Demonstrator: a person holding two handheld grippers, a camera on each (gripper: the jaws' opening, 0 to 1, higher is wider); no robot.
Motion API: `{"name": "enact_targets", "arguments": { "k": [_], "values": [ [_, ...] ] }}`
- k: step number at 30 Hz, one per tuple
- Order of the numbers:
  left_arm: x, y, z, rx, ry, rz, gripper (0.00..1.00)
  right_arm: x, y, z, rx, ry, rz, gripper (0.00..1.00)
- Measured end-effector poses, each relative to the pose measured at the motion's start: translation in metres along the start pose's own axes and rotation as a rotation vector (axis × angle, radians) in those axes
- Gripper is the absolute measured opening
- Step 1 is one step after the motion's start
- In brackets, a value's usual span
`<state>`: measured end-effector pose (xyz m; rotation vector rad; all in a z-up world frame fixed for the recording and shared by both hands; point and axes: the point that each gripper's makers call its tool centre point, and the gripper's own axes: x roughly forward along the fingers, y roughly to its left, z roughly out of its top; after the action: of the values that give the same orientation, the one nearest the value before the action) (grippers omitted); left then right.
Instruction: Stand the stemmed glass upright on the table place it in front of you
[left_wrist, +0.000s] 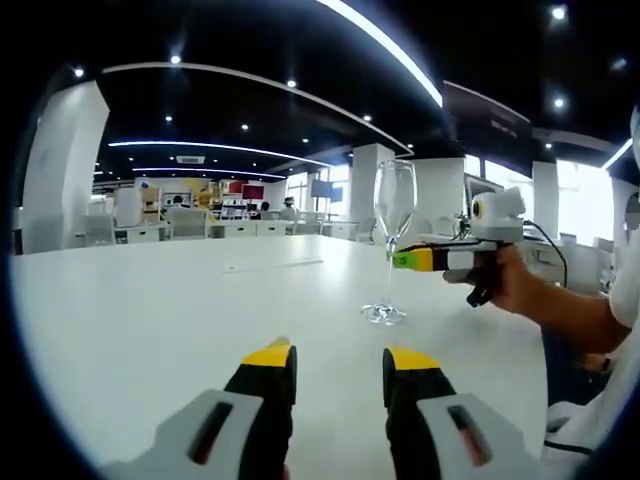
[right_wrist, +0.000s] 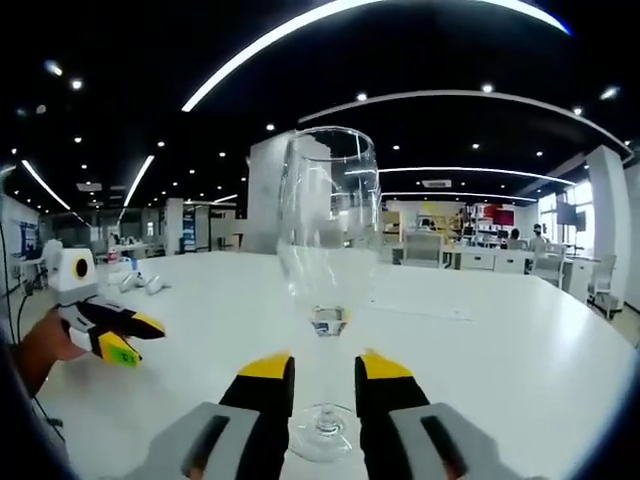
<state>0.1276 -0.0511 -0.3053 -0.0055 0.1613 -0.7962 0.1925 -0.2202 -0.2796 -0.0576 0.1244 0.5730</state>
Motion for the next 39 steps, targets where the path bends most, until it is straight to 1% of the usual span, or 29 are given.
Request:
{"name": "enact_targets", "arguments": {
  "k": [10,16,21,25,29,35,39],
  "values": [
    [0.003,-0.011,0.003,0.007,-0.003,-0.018,0.35,-0.035,-0.003,-0.001,0.006,-0.006,-0.033,0.27],
    [0.004,-0.017,0.003,0.017,0.001,-0.033,0.35,-0.051,0.002,-0.001,0.014,-0.016,-0.048,0.27],
    [0.002,-0.022,0.006,0.021,-0.006,-0.039,0.35,-0.064,0.007,-0.002,0.003,-0.017,-0.062,0.27],
    [0.001,-0.022,0.006,0.025,-0.006,-0.036,0.35,-0.069,0.013,-0.004,-0.003,-0.015,-0.055,0.27],
    [0.000,-0.020,0.004,0.024,-0.002,-0.029,0.35,-0.070,0.013,-0.009,-0.017,-0.001,-0.062,0.27],
    [-0.001,-0.018,0.003,0.028,0.000,-0.024,0.35,-0.065,0.012,-0.012,-0.003,0.003,-0.063,0.26],
    [-0.002,-0.016,0.003,0.024,-0.008,-0.024,0.36,-0.060,0.011,-0.011,0.003,-0.001,-0.061,0.26]
  ]
}}
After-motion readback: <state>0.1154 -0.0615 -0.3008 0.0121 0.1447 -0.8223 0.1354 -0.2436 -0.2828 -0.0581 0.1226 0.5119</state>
